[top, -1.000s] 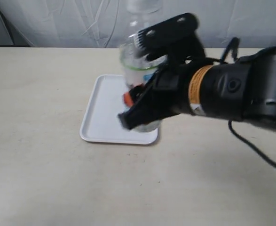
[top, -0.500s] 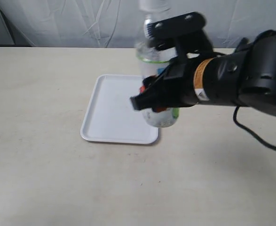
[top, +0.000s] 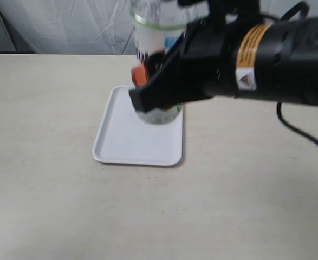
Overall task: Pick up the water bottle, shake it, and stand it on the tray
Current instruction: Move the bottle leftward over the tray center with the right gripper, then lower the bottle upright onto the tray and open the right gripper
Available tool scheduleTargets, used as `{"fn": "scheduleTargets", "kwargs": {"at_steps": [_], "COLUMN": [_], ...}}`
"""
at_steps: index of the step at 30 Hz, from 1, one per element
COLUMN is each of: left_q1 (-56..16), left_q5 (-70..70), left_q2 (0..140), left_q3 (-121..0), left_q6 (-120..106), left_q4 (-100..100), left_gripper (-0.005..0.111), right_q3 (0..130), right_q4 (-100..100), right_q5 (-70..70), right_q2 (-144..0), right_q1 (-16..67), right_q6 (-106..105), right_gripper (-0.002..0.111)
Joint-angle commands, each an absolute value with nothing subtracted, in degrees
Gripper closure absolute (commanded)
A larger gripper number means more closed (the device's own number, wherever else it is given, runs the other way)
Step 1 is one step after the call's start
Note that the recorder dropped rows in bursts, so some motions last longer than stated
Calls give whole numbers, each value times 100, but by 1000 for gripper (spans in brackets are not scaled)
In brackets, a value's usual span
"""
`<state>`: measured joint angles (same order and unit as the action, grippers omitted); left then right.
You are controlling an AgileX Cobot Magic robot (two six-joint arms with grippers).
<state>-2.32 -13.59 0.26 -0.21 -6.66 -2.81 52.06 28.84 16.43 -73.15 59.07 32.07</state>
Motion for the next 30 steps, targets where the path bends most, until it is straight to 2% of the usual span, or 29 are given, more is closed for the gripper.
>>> {"fn": "scheduleTargets", "kwargs": {"at_steps": [1,4,7,10,12,21,30], "left_q1": [-234,-234,-234,-234,-234,-234,-234], "left_q5": [-1368,-1368,-1368,-1368,-1368,-1368,-1368], "left_q2": [0,0,0,0,0,0,0], "left_q3": [0,0,0,0,0,0,0], "left_q6": [-648,-648,-648,-648,-648,-648,-648], "left_q4": [-253,-253,-253,-253,-253,-253,-253], "left_gripper": [106,106,106,106,106,106,106], "right_q3": [4630,4708,4833,4833,4902,6141,6317], "right_q4": [3099,2840,2648,2436,1675,1555,1280], "right_q5": [397,-1279,-1608,-2788,-3106,-2964,-2878], "right_q2": [-7994,-8407,-8915,-9625,-10013,-11497,-11876], "right_q1": [5769,5322,4859,4627,4516,4401,4401], "right_q6": [3164,3143,2804,1993,1179,173,173], "right_gripper": [109,109,109,109,109,109,109]}}
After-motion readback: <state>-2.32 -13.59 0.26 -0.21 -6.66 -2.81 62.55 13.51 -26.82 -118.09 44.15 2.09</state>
